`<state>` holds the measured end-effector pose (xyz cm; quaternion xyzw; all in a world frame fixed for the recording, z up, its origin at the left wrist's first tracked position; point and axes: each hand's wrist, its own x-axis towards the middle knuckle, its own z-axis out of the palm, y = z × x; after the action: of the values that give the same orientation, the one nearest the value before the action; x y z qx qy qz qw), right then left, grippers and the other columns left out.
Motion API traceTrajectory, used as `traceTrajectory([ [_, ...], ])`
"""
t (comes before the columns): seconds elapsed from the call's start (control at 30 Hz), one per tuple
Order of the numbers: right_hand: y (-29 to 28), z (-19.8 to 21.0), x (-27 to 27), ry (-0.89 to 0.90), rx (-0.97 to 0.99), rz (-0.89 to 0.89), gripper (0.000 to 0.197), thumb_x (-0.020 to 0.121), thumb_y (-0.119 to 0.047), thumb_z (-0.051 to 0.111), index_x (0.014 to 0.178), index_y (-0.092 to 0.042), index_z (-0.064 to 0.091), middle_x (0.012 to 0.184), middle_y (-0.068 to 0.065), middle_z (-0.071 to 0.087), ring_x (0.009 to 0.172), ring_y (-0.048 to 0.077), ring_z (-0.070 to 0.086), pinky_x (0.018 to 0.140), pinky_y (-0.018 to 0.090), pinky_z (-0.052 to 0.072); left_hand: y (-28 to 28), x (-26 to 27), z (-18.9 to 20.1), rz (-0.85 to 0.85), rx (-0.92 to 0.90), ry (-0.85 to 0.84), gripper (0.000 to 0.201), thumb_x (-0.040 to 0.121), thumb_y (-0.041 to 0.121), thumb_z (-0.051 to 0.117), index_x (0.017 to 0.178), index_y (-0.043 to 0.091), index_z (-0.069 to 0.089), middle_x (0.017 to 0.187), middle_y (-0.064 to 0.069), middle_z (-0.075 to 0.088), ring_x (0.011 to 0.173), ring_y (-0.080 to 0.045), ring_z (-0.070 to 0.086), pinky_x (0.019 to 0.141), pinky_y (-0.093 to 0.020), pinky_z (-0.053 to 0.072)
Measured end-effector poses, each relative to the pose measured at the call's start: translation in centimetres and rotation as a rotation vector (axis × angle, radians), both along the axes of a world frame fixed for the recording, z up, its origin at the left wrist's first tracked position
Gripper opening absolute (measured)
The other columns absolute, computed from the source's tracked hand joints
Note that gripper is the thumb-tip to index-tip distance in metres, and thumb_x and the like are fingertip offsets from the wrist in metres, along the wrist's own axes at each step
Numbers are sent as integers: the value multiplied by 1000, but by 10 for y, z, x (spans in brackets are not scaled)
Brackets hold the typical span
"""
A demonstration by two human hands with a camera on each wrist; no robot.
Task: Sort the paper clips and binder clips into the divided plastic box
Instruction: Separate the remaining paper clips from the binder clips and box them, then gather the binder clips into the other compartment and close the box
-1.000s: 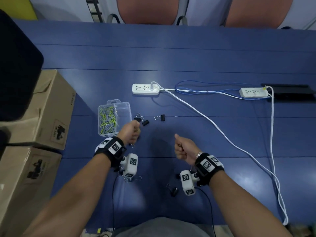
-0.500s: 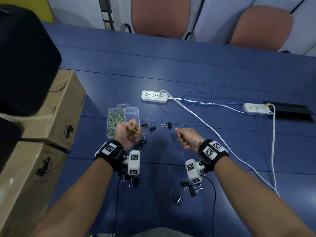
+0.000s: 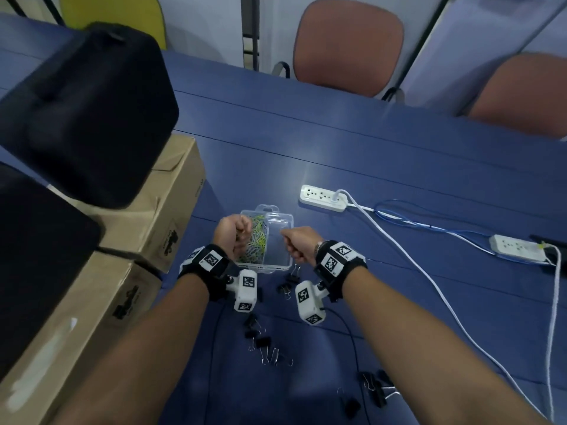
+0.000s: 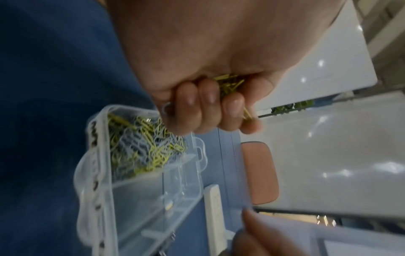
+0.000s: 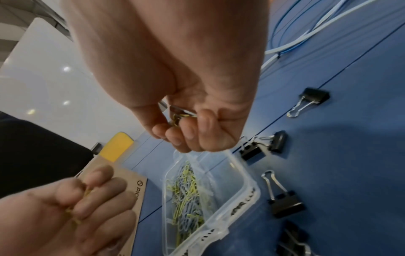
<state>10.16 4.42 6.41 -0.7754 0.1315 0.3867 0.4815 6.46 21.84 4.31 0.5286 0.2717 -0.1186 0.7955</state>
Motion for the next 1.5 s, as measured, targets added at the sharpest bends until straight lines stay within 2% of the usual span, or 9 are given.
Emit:
traceTrajectory([
  [0.23,31,-9,28,8,-101,35,21,86,-14,48,65,-16,49,56,4,46,46,18,39,49,22,31,0,40,-17,-80,464,283,40,91,35,41,67,7,57,54,-7,46,45,-23,39,47,-24,31],
  [0.37,37,-14,38,100,-36,-28,30,96,-20,41,67,-14,46,60,5,43,49,17,39,51,24,34,9,46,-21,-94,456,295,43,91,37,41,88,4,69,72,-12,60,63,-27,55,58,-31,46],
  [0.67,70,-21,51,129,48,-125,37,96,-29,38,67,-8,50,58,11,50,48,22,48,51,28,45,15,44,-20,-122,310,317,52,92,54,42,102,9,64,95,-11,61,81,-25,56,77,-35,43],
  [0.77,76,-20,57,71,40,-128,30,93,-23,40,70,-8,54,60,10,49,51,22,47,59,31,45,15,41,-18,-135,292,269,54,96,53,38,115,7,59,95,-9,58,80,-22,52,66,-29,40],
  [1.0,87,-26,63,71,13,-58,22,85,-23,38,64,-17,43,59,4,39,50,19,36,61,32,36,29,37,-16,-88,561,147,27,101,38,36,98,14,50,102,-10,52,91,-25,48,92,-41,45],
  [1.13,75,-10,52,128,87,-34,22,82,-17,38,60,-19,41,59,3,41,50,18,32,56,27,28,26,26,-15,-115,716,98,23,91,30,44,79,12,52,86,-9,57,79,-28,49,71,-38,45],
  [1.23,54,2,44,82,124,-35,16,88,-13,44,83,-12,60,80,8,64,53,15,51,52,22,38,18,11,-10,-78,740,43,21,77,31,54,70,14,66,75,-5,69,75,-29,62,71,-39,52],
  [1.33,26,9,30,-79,87,-7,22,94,-14,48,103,-6,66,86,8,70,65,20,66,61,31,58,6,-9,-4,-306,811,-2,15,79,22,59,71,18,70,73,-3,71,71,-23,66,74,-39,58],
  [1.5,-23,-5,-14,-434,-190,263,22,90,-17,52,82,-8,71,74,9,67,64,25,62,57,27,52,-13,-55,-17,-867,1122,53,22,79,11,61,92,27,69,106,-2,69,99,-23,64,85,-31,53],
])
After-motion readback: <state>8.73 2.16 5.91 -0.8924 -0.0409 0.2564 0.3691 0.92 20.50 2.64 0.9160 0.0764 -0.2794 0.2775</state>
